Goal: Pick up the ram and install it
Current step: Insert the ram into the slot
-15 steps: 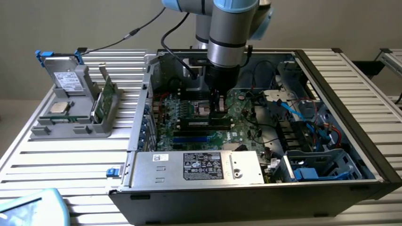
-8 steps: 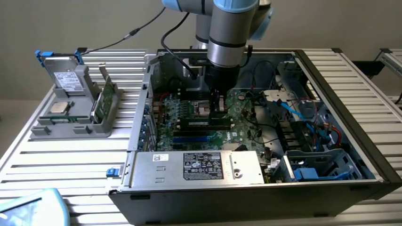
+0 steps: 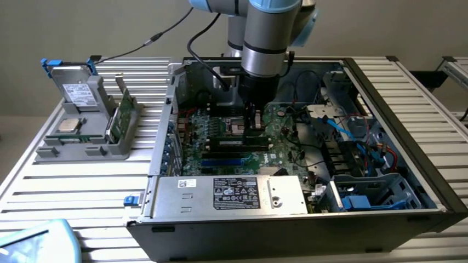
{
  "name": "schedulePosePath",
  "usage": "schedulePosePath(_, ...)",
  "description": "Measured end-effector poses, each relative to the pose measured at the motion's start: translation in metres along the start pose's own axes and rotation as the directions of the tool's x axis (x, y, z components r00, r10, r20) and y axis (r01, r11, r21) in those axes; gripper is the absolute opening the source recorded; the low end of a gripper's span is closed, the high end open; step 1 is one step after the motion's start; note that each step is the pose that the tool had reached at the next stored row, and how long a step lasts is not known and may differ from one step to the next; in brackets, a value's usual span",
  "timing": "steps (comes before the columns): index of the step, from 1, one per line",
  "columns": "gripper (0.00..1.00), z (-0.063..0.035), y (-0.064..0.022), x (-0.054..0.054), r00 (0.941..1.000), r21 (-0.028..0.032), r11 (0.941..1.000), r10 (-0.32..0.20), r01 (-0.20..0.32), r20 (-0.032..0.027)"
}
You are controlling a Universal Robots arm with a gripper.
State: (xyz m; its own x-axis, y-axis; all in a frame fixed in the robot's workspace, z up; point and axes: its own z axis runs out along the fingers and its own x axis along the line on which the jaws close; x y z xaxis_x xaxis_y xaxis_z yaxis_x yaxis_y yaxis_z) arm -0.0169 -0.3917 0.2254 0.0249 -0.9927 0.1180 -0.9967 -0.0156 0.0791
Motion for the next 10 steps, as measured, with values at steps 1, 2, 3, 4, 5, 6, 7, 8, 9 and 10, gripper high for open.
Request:
schedulePosePath(1, 0.14, 0.0000, 0.0000, 0.0000, 1.0000, -0.0001, 1.0000, 0.000, 0.000, -0.0001)
schedulePosePath(2, 0.14, -0.0001, 0.0000, 0.0000, 1.0000, -0.0001, 1.0000, 0.000, 0.000, -0.0002)
schedulePosePath(3, 0.14, -0.0001, 0.0000, 0.0000, 1.0000, -0.0001, 1.0000, 0.000, 0.000, 0.0003)
schedulePosePath(4, 0.14, -0.0001, 0.0000, 0.0000, 1.0000, -0.0001, 1.0000, 0.000, 0.000, 0.0013)
schedulePosePath(5, 0.14, -0.0001, 0.0000, -0.0001, 1.0000, 0.0000, 1.0000, 0.000, 0.000, 0.0022)
schedulePosePath(6, 0.14, -0.0001, 0.0000, -0.0002, 1.0000, 0.0000, 1.0000, 0.000, 0.000, 0.0028)
schedulePosePath(7, 0.14, -0.0001, 0.0000, -0.0002, 1.0000, 0.0000, 1.0000, 0.000, 0.000, 0.0030)
schedulePosePath(8, 0.14, -0.0001, 0.0000, -0.0002, 1.0000, 0.0000, 1.0000, 0.000, 0.000, 0.0030)
schedulePosePath(9, 0.14, -0.0001, -0.0002, -0.0001, 1.0000, -0.0001, 1.0000, 0.000, 0.000, 0.0029)
schedulePosePath(10, 0.14, -0.0001, -0.0004, -0.0001, 1.0000, -0.0001, 1.0000, 0.000, 0.000, 0.0029)
